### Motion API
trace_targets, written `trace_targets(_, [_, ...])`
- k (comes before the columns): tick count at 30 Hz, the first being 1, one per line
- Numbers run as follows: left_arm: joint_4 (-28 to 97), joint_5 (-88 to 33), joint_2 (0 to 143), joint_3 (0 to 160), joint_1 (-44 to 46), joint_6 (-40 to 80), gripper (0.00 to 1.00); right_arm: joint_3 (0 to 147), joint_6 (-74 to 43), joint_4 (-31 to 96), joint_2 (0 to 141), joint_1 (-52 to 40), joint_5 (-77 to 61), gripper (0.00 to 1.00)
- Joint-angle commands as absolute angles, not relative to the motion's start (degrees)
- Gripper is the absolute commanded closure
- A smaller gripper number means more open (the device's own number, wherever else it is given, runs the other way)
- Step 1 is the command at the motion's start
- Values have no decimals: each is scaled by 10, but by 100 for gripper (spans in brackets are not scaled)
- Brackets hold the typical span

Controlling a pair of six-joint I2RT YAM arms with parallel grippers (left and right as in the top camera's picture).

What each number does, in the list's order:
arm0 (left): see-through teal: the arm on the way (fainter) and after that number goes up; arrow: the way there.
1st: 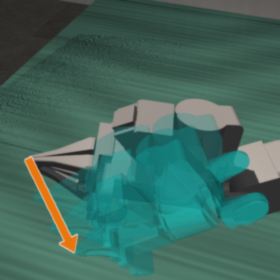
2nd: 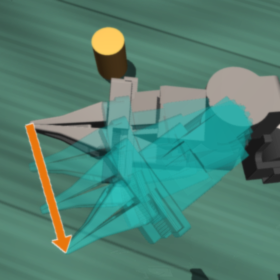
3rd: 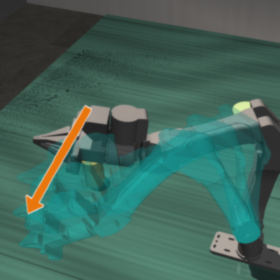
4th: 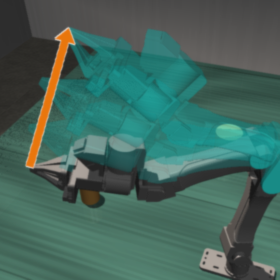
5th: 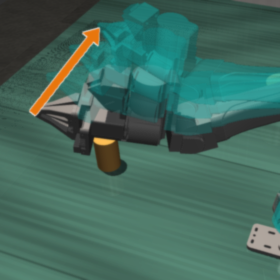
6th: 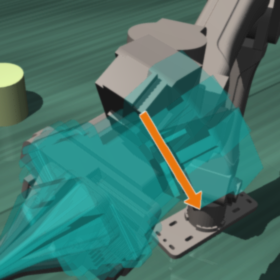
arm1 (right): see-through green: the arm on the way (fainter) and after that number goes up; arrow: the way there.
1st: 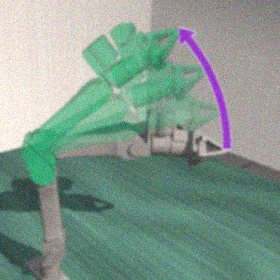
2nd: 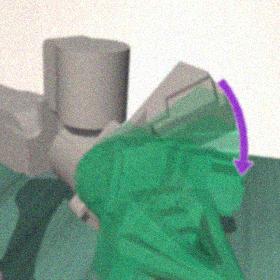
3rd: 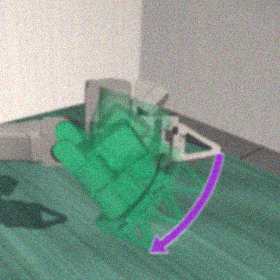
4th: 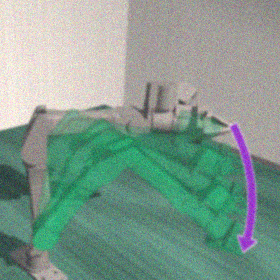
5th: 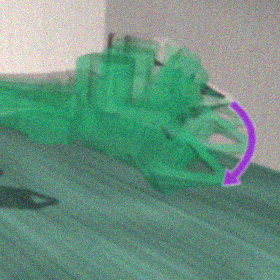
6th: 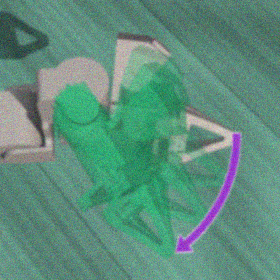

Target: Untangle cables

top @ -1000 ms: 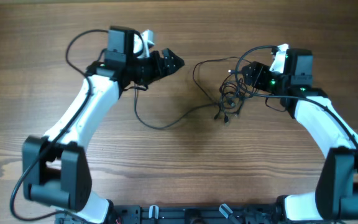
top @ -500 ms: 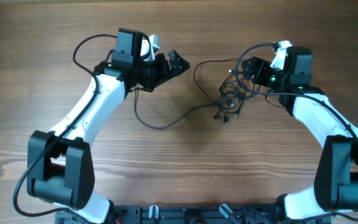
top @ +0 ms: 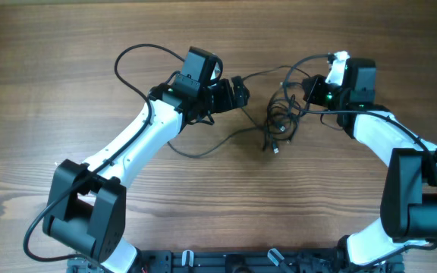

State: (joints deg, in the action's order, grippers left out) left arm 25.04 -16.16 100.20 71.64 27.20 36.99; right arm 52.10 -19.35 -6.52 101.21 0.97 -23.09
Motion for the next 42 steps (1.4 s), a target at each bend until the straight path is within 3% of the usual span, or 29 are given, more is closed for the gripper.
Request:
trace_targets(1, [253, -134, 1003, 722, 268, 385, 0, 529, -182, -93, 1015, 10, -341, 95])
trace_targets(9, [222, -147, 1003, 722, 266, 384, 0, 529, -180, -76, 936, 10, -510, 96])
trace_targets(14, [96, -363, 1003, 722, 255, 489, 0, 529, -135, -27, 918, -10, -552, 95])
trace_targets(18, [67, -364, 1003, 722, 255, 584, 0, 529, -97, -3, 918, -53, -554, 95])
trace_targets(23, [76, -361, 1003, 722, 255, 599, 0, 529, -91, -4, 915, -99, -554, 95])
trace_targets(28, [131, -301, 1003, 722, 255, 658, 11, 529, -91, 25, 886, -102, -568, 96])
trace_targets(29, [126, -299, 1003, 722, 255, 665, 16, 529, -91, 31, 878, -103, -577, 95])
trace_targets(32, [95, -299, 1003, 722, 260, 665, 46, 529, -91, 49, 856, -117, -586, 96])
trace_targets(36, [101, -300, 1003, 722, 267, 668, 57, 529, -91, 51, 844, -145, -583, 96])
trace_targets(37, [98, -302, 1003, 722, 269, 669, 73, 529, -91, 51, 844, -151, -577, 95])
trace_targets(38, [92, -302, 1003, 722, 269, 669, 96, 529, -91, 53, 844, -155, -565, 96])
trace_targets(39, [80, -302, 1003, 722, 266, 660, 96, 529, -92, 58, 844, -156, -552, 92])
trace_targets(40, [67, -302, 1000, 722, 257, 635, 96, 529, -92, 65, 844, -154, -540, 72])
trace_targets(41, [62, -302, 996, 722, 246, 622, 96, 529, -97, 72, 844, -152, -527, 47])
trace_targets(42, [62, -304, 982, 723, 222, 608, 96, 529, -124, 95, 844, -147, -486, 8])
